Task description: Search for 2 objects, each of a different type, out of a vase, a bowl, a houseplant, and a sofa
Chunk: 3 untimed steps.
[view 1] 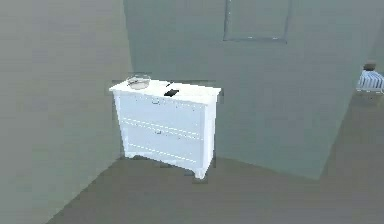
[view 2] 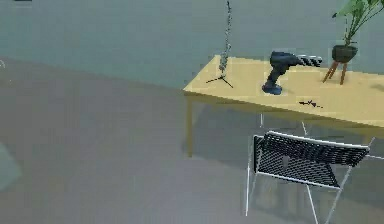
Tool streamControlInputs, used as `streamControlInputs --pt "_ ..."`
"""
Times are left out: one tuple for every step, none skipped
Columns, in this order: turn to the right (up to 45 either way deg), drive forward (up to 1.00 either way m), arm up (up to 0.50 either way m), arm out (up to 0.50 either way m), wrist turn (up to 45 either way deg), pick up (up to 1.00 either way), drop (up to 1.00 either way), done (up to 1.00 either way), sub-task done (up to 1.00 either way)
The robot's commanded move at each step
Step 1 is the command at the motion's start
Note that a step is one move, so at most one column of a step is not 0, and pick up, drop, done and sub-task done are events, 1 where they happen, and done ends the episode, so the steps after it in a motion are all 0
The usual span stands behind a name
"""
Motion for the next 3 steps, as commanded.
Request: streamControlInputs --pt "0.0 0.8 0.0 0.0 0.0 0.0 0.0 0.0 0.0" --pt "-24.0 0.0 0.0 0.0 0.0 0.0 0.0 0.0 0.0" --pt "0.0 0.0 0.0 0.0 0.0 0.0 0.0 1.0 0.0"
